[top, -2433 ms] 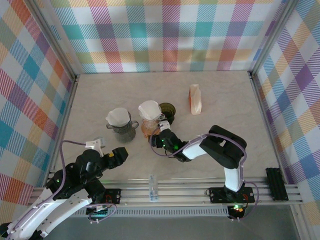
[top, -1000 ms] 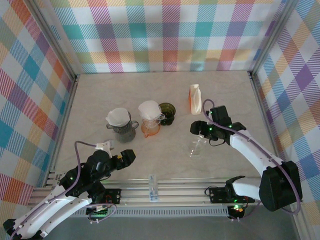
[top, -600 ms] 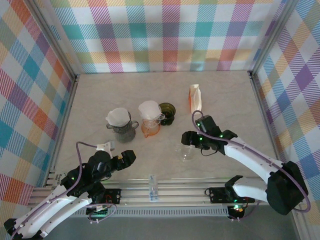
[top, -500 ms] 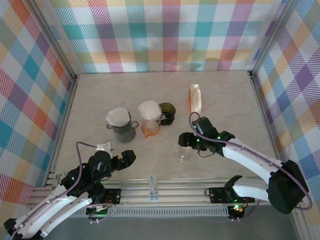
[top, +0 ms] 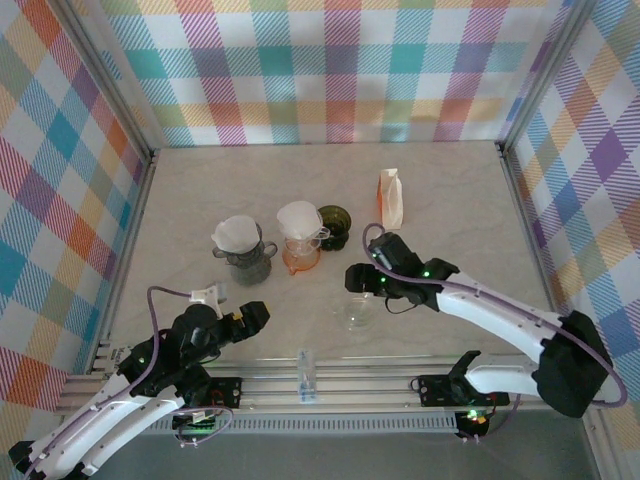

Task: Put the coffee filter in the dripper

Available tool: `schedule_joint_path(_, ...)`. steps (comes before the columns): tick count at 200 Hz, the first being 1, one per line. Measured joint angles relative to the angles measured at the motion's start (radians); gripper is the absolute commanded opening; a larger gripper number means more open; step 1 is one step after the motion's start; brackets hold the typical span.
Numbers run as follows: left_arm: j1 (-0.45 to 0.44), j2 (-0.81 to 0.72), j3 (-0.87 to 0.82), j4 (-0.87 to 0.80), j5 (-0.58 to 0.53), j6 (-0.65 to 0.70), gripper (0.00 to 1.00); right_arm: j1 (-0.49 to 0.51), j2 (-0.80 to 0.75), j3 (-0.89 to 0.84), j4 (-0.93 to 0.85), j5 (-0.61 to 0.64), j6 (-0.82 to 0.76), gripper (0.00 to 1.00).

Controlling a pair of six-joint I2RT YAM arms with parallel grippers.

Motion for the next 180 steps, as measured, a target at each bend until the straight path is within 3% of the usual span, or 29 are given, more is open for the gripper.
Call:
schedule_joint_path(34,0.0,-0.006,-0.005,0.001,0.0,-0.002,1.0,-0.087,0.018,0.129,-0.037,0.01,-0.105,0.65)
schedule_joint_path(84,0.0,-0.014,-0.006,-0.005,0.0,-0.004,1.0,-0.194,0.327,0.375,0.006,-0.036,-0.311,0.59)
schedule_joint_path(125,0.0,-0.05,-0.006,-0.039,-0.003,-0.018,1.0,-0.218,0.496,0.512,0.008,-0.081,-0.396,0.58)
schedule_joint_path(180,0.0,-0.058,-0.006,-0.053,-0.011,-0.026,1.0,-0.218,0.572,0.574,0.008,-0.161,-0.422,0.57)
